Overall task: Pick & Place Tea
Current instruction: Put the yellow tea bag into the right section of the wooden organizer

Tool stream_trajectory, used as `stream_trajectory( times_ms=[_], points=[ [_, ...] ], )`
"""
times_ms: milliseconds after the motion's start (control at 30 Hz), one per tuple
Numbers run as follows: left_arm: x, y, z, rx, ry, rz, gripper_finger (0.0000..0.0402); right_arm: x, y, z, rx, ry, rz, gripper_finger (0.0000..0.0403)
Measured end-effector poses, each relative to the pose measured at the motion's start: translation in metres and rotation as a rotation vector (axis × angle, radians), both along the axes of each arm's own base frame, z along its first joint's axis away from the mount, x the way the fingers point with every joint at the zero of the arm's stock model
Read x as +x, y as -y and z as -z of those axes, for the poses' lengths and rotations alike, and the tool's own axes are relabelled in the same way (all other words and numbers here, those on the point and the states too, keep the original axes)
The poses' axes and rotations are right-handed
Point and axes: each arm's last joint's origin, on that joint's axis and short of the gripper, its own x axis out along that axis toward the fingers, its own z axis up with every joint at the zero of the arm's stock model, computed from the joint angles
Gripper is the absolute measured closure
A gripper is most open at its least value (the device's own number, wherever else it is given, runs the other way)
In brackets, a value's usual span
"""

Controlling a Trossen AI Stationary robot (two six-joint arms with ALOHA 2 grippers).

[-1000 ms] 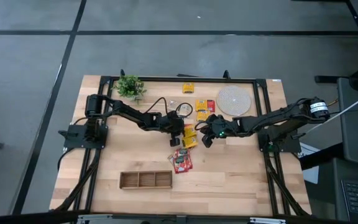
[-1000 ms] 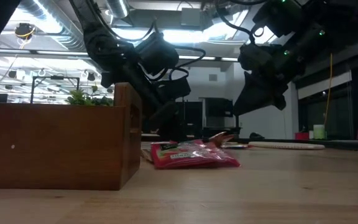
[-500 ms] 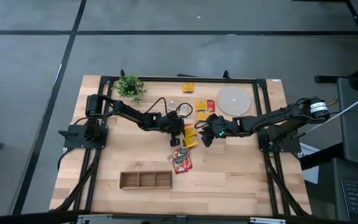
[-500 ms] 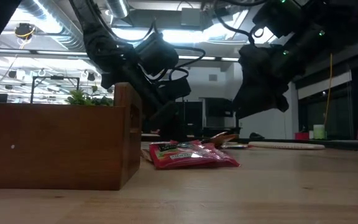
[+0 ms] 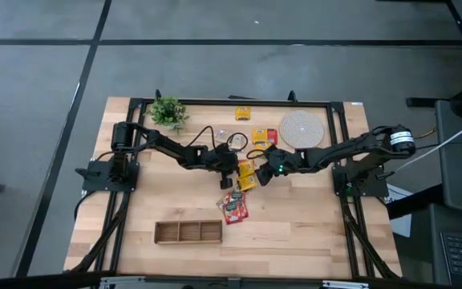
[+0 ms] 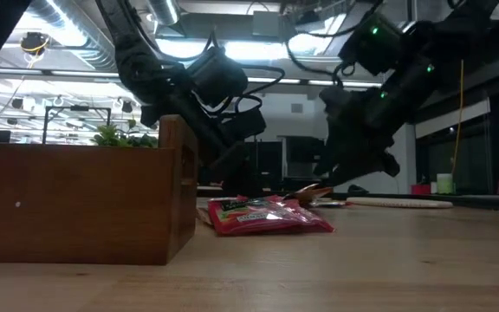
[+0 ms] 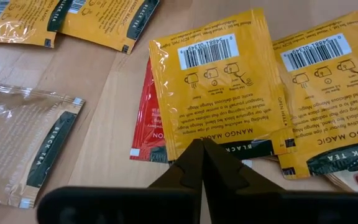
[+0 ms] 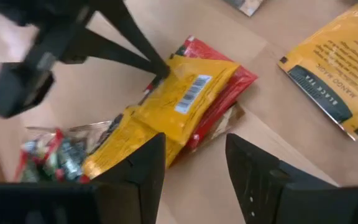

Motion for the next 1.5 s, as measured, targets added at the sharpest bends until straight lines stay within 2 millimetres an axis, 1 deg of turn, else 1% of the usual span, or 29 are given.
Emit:
stream_trajectory(
  times_ms=[133,333,433,633,767,900,1100,1233,1367,1433,1500],
  points=[
    [0.0,0.0,0.0,0.003,0.001,-0.003,0.0398,0.004,0.002,0.006,0.0,0.004,0.003,0.0234],
    [0.0,0.0,0.0,0.005,0.005,-0.005,0.0397,0.007,0.003,0.005,0.003,0.038,-0.023,0.024],
    [0.0,0.0,0.0,0.006,0.006,-0.006,0.0397,0.007,0.005,0.005,0.019,0.041,-0.028,0.0259],
    [0.001,0.0,-0.001,0.007,0.014,-0.007,0.0398,0.007,0.007,0.005,0.024,0.042,-0.028,0.031],
    [0.001,0.0,-0.002,0.009,0.028,-0.009,0.0395,0.007,0.009,0.005,0.04,0.044,-0.037,0.0335],
    [0.003,-0.001,-0.003,0.007,0.049,-0.013,0.0399,0.007,0.009,0.005,0.037,0.043,-0.042,0.0348],
    [0.003,0.0,-0.003,-0.019,0.062,-0.01,0.0395,0.007,0.009,0.005,0.021,0.041,-0.057,0.035],
    [0.004,0.0,-0.004,-0.022,0.066,-0.006,0.0396,0.008,0.009,0.01,0.021,0.023,-0.059,0.035],
    [0.004,0.0,-0.005,-0.021,0.074,-0.006,0.0399,0.009,0.009,0.022,0.026,-0.019,-0.06,0.0351],
    [0.005,0.0,-0.005,-0.02,0.077,-0.006,0.0398,0.01,0.009,0.027,0.027,-0.032,-0.061,0.0359],
    [0.005,0.0,-0.006,-0.02,0.081,-0.006,0.0395,0.011,0.009,0.031,0.019,-0.037,-0.07,0.0376]
  ],
)
